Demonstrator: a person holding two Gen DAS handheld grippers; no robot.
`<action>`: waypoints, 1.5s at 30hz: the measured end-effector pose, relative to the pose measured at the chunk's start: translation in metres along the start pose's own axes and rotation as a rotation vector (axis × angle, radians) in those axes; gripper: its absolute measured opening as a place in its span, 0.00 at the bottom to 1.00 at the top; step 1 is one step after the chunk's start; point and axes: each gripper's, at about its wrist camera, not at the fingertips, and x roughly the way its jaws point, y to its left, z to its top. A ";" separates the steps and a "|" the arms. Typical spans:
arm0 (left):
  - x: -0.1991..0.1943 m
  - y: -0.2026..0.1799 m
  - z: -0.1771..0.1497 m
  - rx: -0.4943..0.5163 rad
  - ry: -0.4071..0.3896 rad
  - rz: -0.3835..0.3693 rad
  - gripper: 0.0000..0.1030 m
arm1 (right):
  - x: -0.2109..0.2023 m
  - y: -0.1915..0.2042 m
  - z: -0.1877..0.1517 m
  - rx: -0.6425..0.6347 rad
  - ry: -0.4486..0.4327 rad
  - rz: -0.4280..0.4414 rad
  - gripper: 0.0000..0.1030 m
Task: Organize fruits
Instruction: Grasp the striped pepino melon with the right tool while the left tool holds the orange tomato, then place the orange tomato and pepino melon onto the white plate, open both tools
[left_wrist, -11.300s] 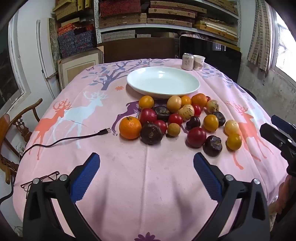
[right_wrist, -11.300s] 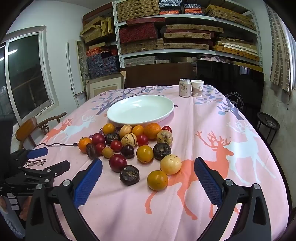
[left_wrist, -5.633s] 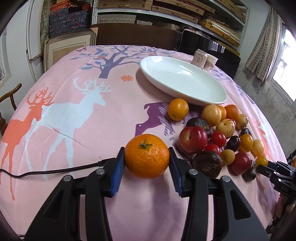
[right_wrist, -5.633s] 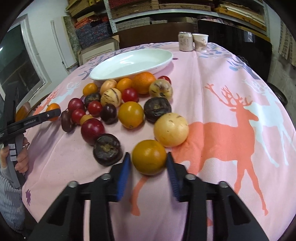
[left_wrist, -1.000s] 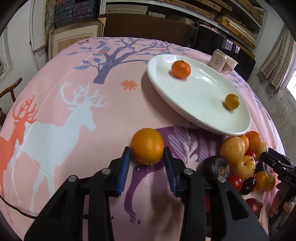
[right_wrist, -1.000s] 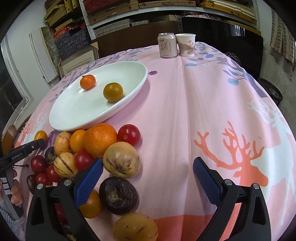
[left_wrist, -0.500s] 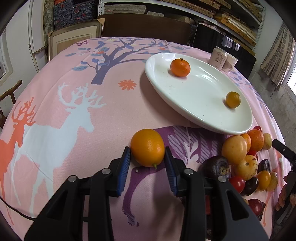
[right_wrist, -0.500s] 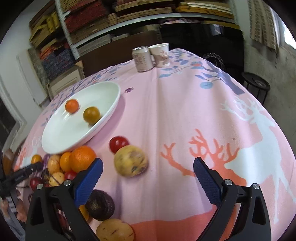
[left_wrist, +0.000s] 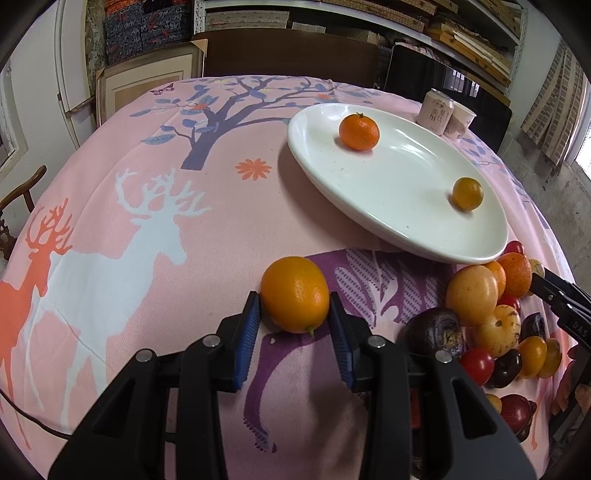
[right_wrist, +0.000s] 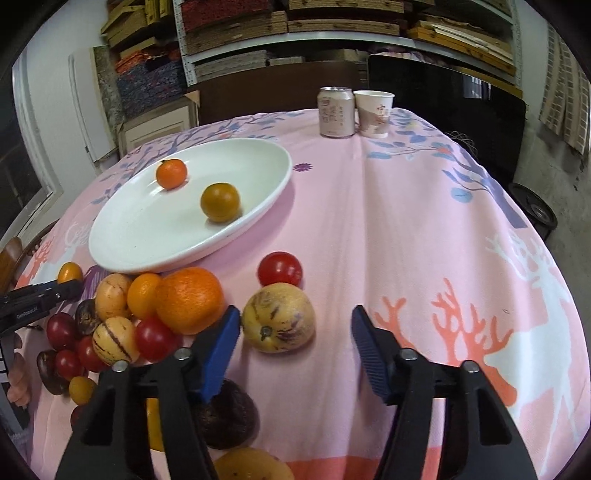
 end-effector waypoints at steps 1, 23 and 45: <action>0.000 0.000 0.000 0.001 0.000 0.001 0.36 | 0.001 0.001 0.000 -0.001 0.005 0.008 0.54; -0.008 0.008 0.003 -0.036 -0.045 -0.027 0.34 | 0.003 -0.010 0.001 0.079 0.012 0.069 0.41; -0.036 -0.049 0.079 0.052 -0.198 -0.059 0.34 | -0.049 0.017 0.097 0.028 -0.191 0.184 0.41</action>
